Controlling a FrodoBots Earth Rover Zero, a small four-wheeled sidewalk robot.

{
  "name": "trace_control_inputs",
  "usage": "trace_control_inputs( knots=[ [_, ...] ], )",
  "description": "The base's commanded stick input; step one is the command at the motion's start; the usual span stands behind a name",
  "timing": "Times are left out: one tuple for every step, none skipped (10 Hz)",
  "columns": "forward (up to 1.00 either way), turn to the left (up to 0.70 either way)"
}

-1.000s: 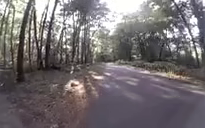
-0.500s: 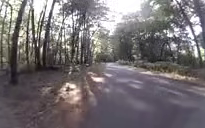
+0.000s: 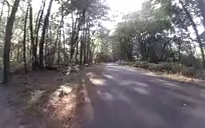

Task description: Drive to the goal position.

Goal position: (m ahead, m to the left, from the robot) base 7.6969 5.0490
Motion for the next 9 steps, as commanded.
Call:
trace_control_inputs(
  knots=[
    [0.70, -0.01],
    [0.70, -0.01],
    [0.70, -0.01],
    [0.70, -0.27],
    [0.70, -0.26],
    [0.70, -0.15],
    [0.70, -0.06],
    [0.70, -0.01],
    [0.70, -0.01]
  ],
)
